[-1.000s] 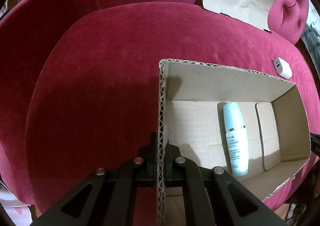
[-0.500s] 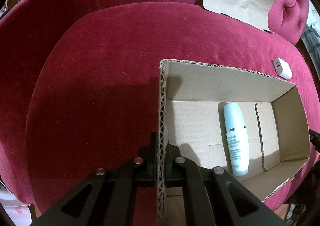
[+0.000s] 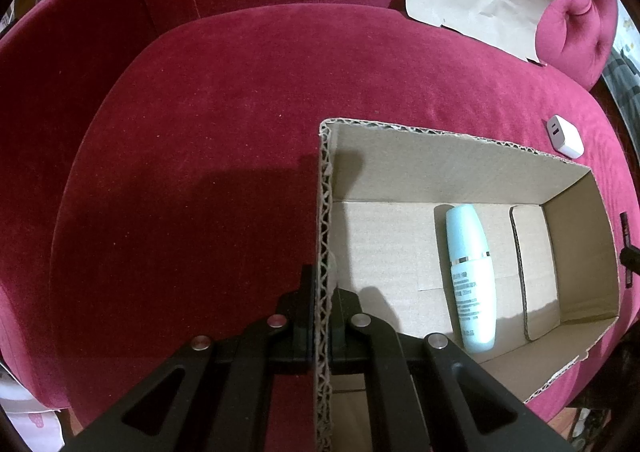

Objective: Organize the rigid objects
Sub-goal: 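Lift the black lighter with the right gripper and carry it over the box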

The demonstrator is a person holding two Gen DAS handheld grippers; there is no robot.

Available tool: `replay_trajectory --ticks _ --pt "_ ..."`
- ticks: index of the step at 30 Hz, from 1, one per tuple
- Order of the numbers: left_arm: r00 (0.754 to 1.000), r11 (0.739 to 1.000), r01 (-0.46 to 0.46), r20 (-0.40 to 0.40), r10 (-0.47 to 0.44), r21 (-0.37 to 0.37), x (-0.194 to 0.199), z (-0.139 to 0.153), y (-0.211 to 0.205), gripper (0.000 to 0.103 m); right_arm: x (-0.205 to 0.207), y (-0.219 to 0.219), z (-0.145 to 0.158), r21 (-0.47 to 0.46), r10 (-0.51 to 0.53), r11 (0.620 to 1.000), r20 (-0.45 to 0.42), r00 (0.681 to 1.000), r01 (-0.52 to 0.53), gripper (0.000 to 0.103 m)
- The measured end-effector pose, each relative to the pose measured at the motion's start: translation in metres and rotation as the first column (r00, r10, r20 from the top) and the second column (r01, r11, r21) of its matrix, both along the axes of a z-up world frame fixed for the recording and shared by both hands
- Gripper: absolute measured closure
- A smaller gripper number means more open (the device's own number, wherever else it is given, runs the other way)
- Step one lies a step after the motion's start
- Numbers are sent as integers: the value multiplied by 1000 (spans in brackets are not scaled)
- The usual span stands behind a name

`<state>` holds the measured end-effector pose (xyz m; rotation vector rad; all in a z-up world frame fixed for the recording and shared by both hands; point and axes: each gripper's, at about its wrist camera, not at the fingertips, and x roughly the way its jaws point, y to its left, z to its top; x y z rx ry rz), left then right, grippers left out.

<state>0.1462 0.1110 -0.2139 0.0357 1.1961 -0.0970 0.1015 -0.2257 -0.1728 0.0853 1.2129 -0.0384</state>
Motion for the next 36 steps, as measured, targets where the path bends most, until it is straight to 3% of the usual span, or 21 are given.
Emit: replay_trajectory --ticks 19,36 --pt "1000 1000 -1 -1 1 -1 0 0 1 100 9 44 48 19 97 995 70 993 -99 84" --pt "1000 1000 -2 -2 2 -1 0 -1 0 100 20 103 61 37 222 973 90 971 -226 84"
